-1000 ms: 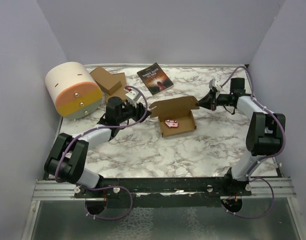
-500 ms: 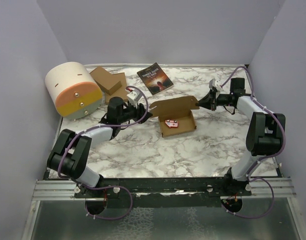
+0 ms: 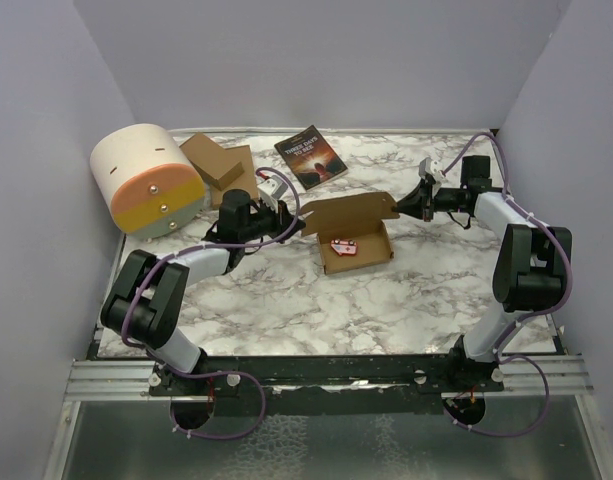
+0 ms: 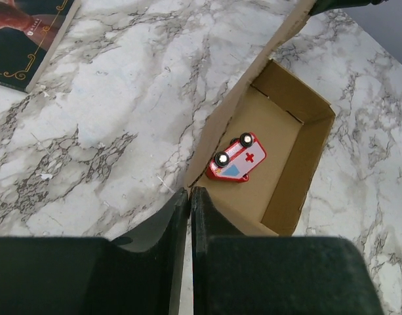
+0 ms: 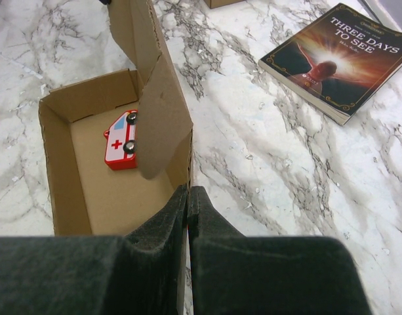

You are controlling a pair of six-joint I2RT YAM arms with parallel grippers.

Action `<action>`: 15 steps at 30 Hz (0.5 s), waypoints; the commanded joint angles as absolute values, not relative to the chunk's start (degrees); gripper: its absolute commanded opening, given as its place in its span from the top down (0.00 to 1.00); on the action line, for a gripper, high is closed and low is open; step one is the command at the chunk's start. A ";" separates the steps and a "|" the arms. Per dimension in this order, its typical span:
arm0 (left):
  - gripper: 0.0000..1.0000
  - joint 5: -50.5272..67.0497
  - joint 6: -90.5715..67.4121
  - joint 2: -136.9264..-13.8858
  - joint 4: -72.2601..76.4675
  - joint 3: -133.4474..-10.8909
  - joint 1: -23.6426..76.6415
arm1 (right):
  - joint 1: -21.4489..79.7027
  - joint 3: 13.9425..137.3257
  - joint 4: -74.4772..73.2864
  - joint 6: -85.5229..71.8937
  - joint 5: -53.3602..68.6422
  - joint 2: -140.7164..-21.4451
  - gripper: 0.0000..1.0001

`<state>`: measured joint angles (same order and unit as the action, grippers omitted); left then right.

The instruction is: Fold the paper box

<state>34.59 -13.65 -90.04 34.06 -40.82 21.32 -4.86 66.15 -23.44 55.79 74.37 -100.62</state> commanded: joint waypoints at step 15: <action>1.00 20.24 -14.64 -86.57 34.39 -42.31 27.43 | -3.84 63.49 -11.61 39.72 69.10 -96.92 0.99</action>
